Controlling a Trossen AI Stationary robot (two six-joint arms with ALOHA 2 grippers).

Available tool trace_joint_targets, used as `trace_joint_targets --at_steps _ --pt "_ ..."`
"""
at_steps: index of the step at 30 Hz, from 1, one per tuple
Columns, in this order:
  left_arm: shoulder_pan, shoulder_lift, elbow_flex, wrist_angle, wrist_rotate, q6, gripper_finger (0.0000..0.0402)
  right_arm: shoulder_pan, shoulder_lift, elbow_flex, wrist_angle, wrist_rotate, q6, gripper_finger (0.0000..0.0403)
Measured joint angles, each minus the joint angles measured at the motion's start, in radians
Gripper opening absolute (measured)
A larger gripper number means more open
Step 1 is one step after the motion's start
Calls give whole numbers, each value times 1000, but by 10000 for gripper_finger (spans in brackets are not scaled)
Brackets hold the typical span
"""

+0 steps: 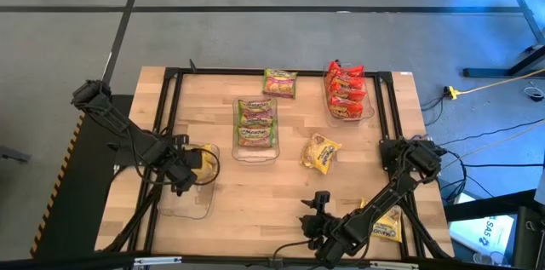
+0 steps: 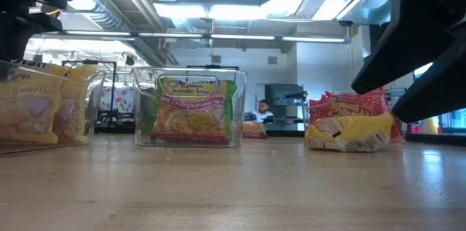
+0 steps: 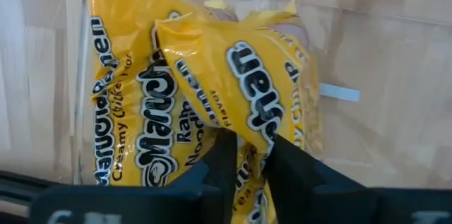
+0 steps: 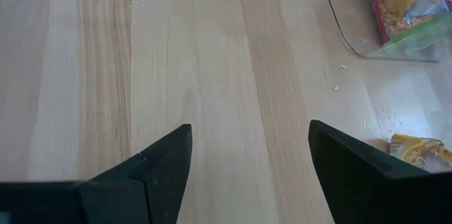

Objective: Sort Maruchan noodles
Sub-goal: Put the left yellow noodle pack into the bottom left transparent bin, then put the bottom yellow noodle pack into the bottom left transparent bin

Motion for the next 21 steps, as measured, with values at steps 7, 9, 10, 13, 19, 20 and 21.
trace_joint_targets --at_steps 7,9,10,13,19,20,21 --pt "0 0 10 4 7 -84 124 1 0 0 1 1 -1 253" --pt "0 0 31 1 35 -106 132 1 0 0 0 1 -6 253" --pt "0 0 44 -6 54 -115 133 1 0 0 0 2 -6 253" --pt "0 0 100 -15 89 -123 135 1 0 0 0 9 -6 253" --pt "-1 -1 245 54 -27 -173 135 19 -47 0 -19 66 21 253" --pt "-3 -2 261 111 -64 -177 135 27 -64 0 -31 67 23 253" --pt "-7 -2 266 186 -99 -159 135 35 -79 0 -37 62 24 253"
